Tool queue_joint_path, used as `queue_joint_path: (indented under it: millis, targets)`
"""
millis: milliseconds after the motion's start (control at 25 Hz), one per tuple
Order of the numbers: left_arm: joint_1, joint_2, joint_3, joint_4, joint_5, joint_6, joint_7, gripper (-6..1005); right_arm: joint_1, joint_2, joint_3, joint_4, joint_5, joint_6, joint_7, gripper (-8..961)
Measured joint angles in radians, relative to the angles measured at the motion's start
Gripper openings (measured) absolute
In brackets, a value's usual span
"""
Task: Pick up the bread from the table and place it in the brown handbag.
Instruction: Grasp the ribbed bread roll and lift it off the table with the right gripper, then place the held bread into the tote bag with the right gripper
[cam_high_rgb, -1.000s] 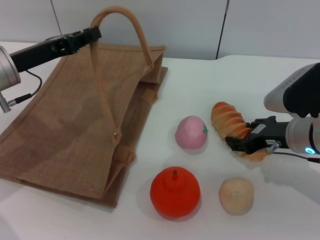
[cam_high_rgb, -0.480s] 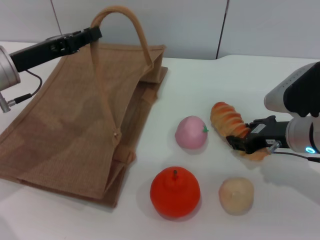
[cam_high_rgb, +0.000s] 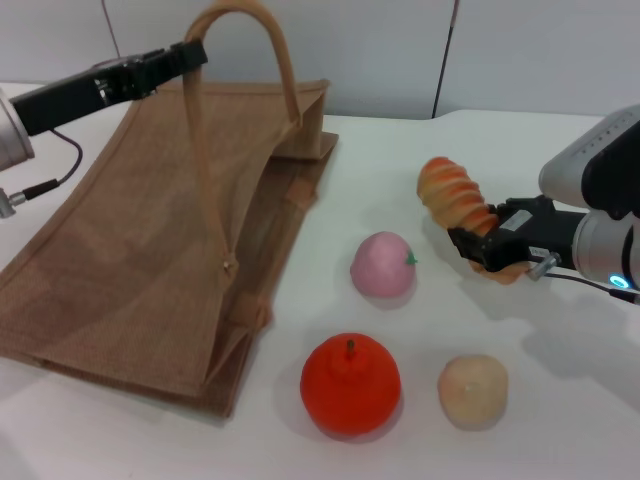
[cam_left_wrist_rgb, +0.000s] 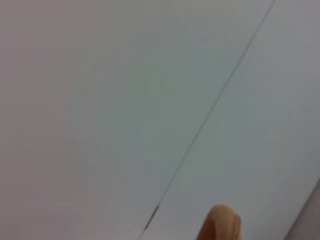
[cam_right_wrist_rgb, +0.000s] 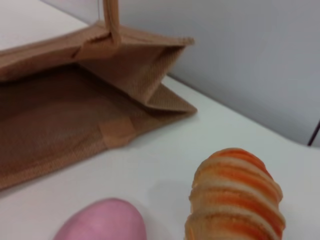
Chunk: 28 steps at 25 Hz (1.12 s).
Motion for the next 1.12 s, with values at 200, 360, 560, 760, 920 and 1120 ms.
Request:
queue_joint_path:
  millis: [200, 360, 560, 760, 920, 1120]
  targets:
    - [-0.019, 0.012, 0.0, 0.0, -0.004, 0.079, -0.003, 121, -0.027, 0.003, -0.032, -0.073, 0.0, 0.014, -0.089, 465]
    - [-0.041, 0.018, 0.0, -0.001, -0.002, 0.13, -0.014, 121, -0.03, 0.004, -0.091, -0.133, 0.004, 0.015, -0.162, 457]
    - [-0.057, 0.019, 0.0, -0.002, 0.005, 0.168, -0.014, 121, -0.023, 0.008, -0.164, -0.204, 0.005, 0.015, -0.234, 446]
    - [-0.066, 0.026, 0.0, -0.003, 0.006, 0.228, -0.027, 121, 0.012, 0.03, -0.213, -0.209, 0.001, 0.015, -0.294, 429]
    - [-0.072, 0.033, 0.0, -0.003, 0.005, 0.255, -0.042, 121, 0.052, 0.052, -0.244, -0.176, -0.001, 0.016, -0.34, 425]
    - [-0.074, 0.036, 0.0, -0.003, 0.007, 0.258, -0.044, 122, 0.116, 0.085, -0.323, -0.112, -0.002, 0.089, -0.442, 420]
